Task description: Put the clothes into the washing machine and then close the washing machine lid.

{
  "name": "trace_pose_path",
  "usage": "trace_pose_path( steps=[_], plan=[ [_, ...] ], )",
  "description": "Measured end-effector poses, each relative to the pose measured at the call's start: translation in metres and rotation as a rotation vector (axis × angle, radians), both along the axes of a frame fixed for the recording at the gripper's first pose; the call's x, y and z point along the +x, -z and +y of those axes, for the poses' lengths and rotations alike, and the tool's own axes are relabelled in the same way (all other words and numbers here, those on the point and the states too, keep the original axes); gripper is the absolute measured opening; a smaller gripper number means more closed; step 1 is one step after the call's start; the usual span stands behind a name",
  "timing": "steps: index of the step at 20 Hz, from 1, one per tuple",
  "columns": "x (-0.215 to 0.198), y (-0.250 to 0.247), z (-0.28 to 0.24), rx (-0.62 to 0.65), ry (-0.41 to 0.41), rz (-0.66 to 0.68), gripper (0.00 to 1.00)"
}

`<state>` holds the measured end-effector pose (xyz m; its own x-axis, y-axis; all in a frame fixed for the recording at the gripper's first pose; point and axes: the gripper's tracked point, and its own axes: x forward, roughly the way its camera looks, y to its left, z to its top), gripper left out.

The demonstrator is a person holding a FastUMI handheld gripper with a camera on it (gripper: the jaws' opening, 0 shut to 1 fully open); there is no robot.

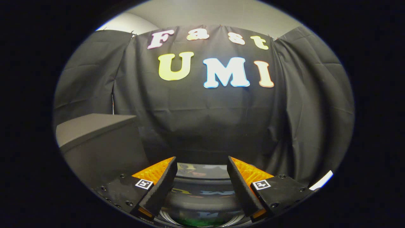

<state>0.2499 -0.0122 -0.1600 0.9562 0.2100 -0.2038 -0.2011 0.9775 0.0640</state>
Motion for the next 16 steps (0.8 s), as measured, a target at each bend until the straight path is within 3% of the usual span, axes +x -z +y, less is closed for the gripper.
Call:
trace_pose_path(
  steps=[8,16],
  plan=[
    [-0.019,0.020,-0.006,0.035,0.009,0.049,0.96],
    [-0.060,-0.045,0.000,0.061,0.025,-0.051,0.96]
  ],
)
